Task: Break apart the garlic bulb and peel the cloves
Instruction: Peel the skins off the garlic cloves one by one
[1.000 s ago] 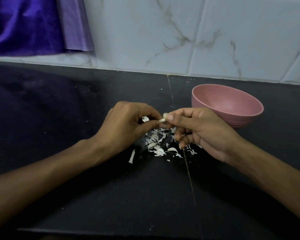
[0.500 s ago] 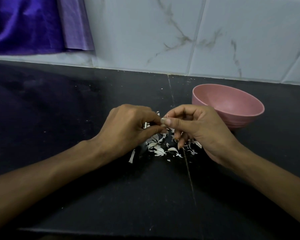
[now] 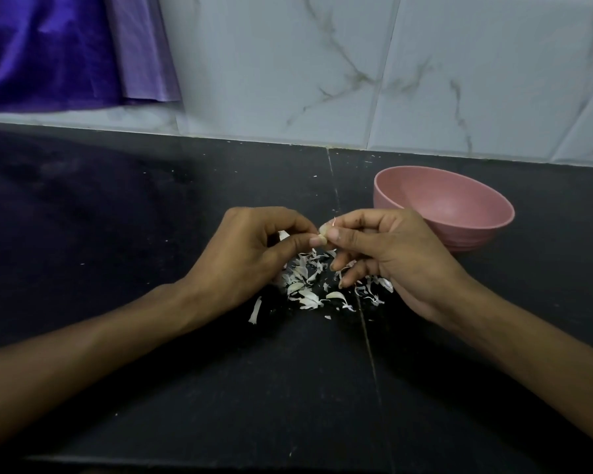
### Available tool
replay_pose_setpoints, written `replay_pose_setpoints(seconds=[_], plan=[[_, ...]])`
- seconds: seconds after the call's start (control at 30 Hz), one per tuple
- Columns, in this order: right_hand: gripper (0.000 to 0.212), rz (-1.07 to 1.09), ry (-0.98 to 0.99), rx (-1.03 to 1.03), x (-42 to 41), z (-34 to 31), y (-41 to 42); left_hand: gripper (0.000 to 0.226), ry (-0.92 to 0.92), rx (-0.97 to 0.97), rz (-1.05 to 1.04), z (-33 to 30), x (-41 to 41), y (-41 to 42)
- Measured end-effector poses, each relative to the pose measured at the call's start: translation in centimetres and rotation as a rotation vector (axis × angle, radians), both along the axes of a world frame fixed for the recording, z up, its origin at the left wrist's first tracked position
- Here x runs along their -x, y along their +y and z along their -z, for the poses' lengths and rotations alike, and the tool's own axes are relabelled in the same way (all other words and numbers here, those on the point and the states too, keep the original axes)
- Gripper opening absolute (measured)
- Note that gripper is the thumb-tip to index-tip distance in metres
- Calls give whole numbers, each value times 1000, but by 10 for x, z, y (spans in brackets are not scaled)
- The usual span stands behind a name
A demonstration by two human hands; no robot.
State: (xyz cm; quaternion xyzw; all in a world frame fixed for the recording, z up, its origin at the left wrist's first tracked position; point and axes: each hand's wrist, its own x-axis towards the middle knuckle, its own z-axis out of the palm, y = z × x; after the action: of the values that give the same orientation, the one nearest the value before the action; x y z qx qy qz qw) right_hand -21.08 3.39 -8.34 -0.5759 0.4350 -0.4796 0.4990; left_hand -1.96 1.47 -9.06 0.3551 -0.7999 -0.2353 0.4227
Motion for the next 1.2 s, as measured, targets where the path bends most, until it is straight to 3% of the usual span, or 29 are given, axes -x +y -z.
replay_pose_setpoints(seconds=[0.13, 0.33, 0.53, 0.8, 1.0, 1.2], plan=[[11, 29, 37, 65, 0, 0, -1, 14, 9, -106, -10, -1, 1, 0], [5, 36, 102, 230, -3, 0, 0, 20, 173, -404, 48, -7, 5, 2], [4, 1, 114, 340, -7, -3, 3, 22, 282, -556, 103, -9, 3, 0], [1, 48, 11, 260, -4, -4, 1, 18, 306, -492, 158, -17, -2, -6], [15, 9, -149, 108, -3, -7, 1, 21, 324, -471, 171, -16, -3, -8], [22, -28, -139, 59, -5, -6, 2, 16, 323, -408, 150, -15, -3, -8]])
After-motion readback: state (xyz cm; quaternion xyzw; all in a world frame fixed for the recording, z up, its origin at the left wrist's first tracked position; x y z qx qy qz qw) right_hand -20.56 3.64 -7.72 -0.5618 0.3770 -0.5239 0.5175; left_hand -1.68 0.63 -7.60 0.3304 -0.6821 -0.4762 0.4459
